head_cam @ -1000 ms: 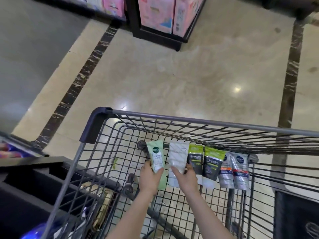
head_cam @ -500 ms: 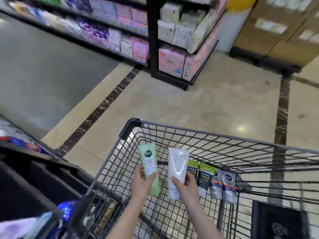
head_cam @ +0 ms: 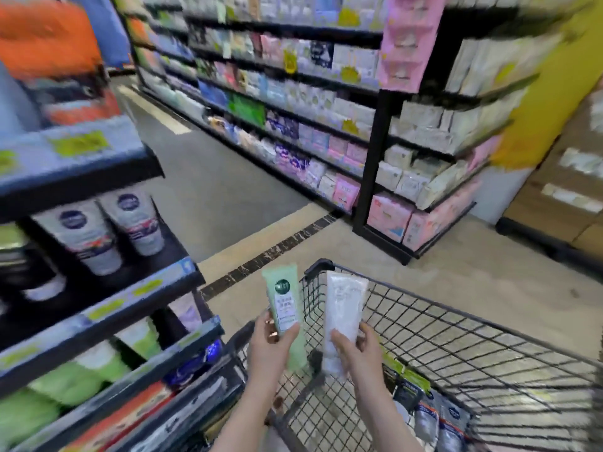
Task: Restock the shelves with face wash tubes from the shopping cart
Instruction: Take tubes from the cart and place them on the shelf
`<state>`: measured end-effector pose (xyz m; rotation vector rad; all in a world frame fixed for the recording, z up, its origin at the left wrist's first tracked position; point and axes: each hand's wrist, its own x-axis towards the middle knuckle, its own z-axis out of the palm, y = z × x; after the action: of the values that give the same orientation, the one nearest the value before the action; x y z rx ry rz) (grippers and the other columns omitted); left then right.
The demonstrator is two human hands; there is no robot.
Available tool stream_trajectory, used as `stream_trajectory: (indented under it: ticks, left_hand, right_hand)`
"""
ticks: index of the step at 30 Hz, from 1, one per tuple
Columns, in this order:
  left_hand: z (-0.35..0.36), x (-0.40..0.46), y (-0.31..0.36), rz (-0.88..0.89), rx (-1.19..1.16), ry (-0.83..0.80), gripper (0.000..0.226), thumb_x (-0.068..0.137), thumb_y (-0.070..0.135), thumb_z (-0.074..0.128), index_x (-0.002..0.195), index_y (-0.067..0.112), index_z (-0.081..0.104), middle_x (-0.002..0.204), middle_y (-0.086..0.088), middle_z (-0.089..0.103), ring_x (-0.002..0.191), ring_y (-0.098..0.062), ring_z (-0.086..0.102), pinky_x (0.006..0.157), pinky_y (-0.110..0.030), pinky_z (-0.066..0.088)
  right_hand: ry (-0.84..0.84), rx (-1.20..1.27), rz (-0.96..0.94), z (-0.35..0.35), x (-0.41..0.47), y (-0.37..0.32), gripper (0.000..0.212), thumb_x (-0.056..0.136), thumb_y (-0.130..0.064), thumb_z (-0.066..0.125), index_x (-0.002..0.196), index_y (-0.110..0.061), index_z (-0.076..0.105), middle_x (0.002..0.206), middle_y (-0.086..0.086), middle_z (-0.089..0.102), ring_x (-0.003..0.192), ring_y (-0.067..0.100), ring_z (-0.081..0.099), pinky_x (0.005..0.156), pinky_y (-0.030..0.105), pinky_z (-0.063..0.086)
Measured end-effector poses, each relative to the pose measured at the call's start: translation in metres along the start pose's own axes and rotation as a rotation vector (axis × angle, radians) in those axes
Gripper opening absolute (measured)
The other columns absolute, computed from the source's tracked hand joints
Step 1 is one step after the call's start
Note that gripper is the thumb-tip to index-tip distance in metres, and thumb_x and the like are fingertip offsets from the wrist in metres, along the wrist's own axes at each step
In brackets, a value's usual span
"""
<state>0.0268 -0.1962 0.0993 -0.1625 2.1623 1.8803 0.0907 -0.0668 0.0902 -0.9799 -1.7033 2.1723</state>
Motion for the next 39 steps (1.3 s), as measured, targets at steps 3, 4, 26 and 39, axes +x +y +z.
stream_trajectory:
  ticks: [3, 4, 26, 39]
  left_hand:
    - [-0.031, -0.027, 0.013, 0.064, -0.039, 0.063, 0.03, 0.081, 0.016, 0.07, 0.105, 0.023, 0.055, 0.104, -0.001, 0.066, 0.095, -0.017, 0.063, 0.085, -0.041, 0.052]
    - [-0.041, -0.035, 0.016, 0.073, -0.063, 0.091, 0.03, 0.081, 0.016, 0.07, 0.106, 0.023, 0.055, 0.102, -0.001, 0.066, 0.095, -0.018, 0.063, 0.086, -0.042, 0.052]
    - [-0.321, -0.149, 0.033, 0.165, -0.27, 0.599, 0.045, 0.082, 0.02, 0.07, 0.121, 0.02, 0.049, 0.099, 0.004, 0.06, 0.09, -0.016, 0.061, 0.082, -0.038, 0.052]
    - [-0.444, -0.134, 0.028, 0.172, -0.066, 0.649, 0.044, 0.088, 0.027, 0.062, 0.127, 0.013, 0.047, 0.088, 0.017, 0.048, 0.074, 0.005, 0.047, 0.057, -0.009, 0.037]
  right_hand:
    - [-0.09, -0.003, -0.043, 0.019, -0.03, -0.016, 0.052, 0.083, -0.013, 0.067, 0.127, -0.019, 0.04, 0.106, 0.003, 0.06, 0.088, 0.02, 0.064, 0.06, 0.026, 0.054]
    - [-0.12, -0.01, -0.049, 0.026, -0.038, -0.019, 0.054, 0.083, -0.015, 0.067, 0.128, -0.021, 0.039, 0.103, -0.001, 0.06, 0.089, 0.02, 0.064, 0.067, 0.031, 0.055]
    - [-0.576, -0.139, -0.103, 0.242, -0.204, -0.011, 0.047, 0.082, -0.015, 0.07, 0.122, -0.012, 0.045, 0.111, 0.011, 0.059, 0.096, 0.028, 0.06, 0.083, 0.042, 0.05]
    - [-0.633, -0.151, -0.079, 0.352, -0.242, 0.01, 0.045, 0.083, -0.017, 0.07, 0.122, -0.015, 0.047, 0.113, 0.01, 0.061, 0.102, 0.028, 0.061, 0.081, 0.04, 0.052]
